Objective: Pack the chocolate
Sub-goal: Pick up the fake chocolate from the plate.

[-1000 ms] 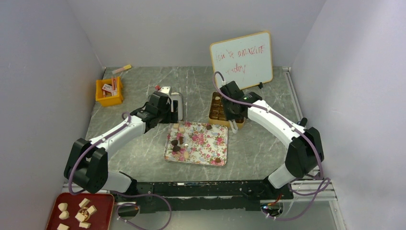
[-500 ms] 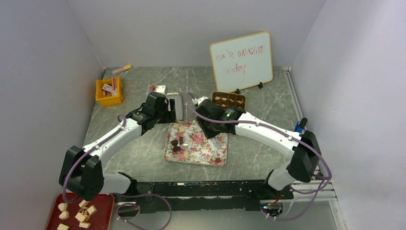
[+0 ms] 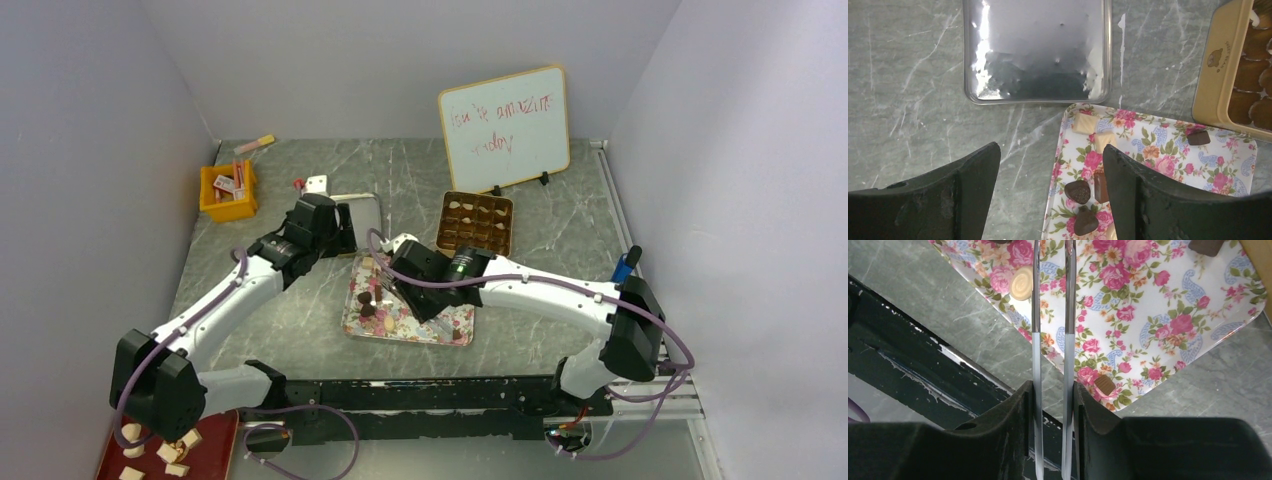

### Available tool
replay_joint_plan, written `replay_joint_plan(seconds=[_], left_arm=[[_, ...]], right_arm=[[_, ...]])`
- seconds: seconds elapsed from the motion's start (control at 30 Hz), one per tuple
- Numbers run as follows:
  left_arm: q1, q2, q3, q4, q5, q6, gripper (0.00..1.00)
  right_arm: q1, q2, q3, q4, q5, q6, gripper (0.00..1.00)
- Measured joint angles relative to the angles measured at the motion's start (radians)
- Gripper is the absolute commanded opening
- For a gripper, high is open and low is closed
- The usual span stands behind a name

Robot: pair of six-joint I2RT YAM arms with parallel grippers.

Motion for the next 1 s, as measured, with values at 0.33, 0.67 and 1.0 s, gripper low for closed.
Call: replay_joint_plan(seconds=[0.33, 0.67, 1.0], left_arm=[[0.009, -0.014, 0.0, -0.019, -0.007, -0.003, 0.8], [0.018, -0.015, -0.001, -0.019, -0.006, 0.0, 0.8], [0.026, -0.032, -0.004, -0.02, 0.0, 0.001, 0.8]], right_arm=[[0.033, 0.065, -0.003, 0.011, -0.022, 0.017, 0.41], [0.037, 0.123, 0.0, 0.028, -0.025, 0.018, 0.42], [0.037, 0.159, 0.016, 0.046, -0.021, 0.018, 0.43]])
